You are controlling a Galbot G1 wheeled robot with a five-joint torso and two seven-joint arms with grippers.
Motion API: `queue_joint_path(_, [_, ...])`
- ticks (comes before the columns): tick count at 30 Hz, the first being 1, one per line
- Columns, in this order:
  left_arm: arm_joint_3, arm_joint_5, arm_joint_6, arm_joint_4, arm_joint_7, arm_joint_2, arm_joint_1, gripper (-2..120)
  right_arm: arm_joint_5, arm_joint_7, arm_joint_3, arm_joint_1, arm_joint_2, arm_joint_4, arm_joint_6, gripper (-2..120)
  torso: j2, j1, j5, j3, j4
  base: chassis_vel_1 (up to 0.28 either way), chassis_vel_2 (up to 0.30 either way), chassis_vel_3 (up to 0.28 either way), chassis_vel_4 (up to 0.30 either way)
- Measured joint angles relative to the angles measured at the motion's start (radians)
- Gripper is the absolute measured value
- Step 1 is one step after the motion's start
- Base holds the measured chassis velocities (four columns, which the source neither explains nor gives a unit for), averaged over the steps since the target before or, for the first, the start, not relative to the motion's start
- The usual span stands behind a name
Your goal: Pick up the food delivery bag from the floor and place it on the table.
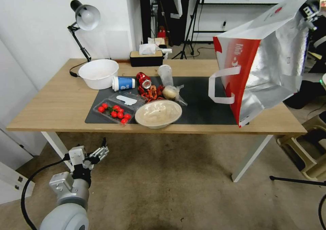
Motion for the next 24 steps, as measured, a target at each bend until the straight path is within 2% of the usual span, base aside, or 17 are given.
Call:
queue_joint_path(7, [0.001, 0.002, -0.002, 0.001, 0.002, -0.002, 0.005, 100, 0.006, 0.066, -0.014, 0.0, 0.027, 0.0, -0.009, 0, 0.0, 0.0, 0.0001, 0.0, 0.0, 0.0, 0.0, 0.0, 0.0])
queue_joint_path(11, [0.006, 0.005, -0.002, 0.007, 0.002, -0.003, 0.0, 100, 0.02, 0.142, 0.006, -0.03, 0.03, 0.002, -0.043, 0, 0.0, 0.0, 0.0001, 0.0, -0.0001, 0.0, 0.0, 0.0, 0.0])
queue_joint_path(24, [0.011, 0.014, -0.001, 0.015, 0.002, -0.008, 0.0, 100, 0.012, 0.203, 0.02, -0.065, 0.04, -0.01, -0.102, 0, 0.0, 0.0, 0.0002, 0.0, -0.0001, 0.0, 0.0, 0.0, 0.0])
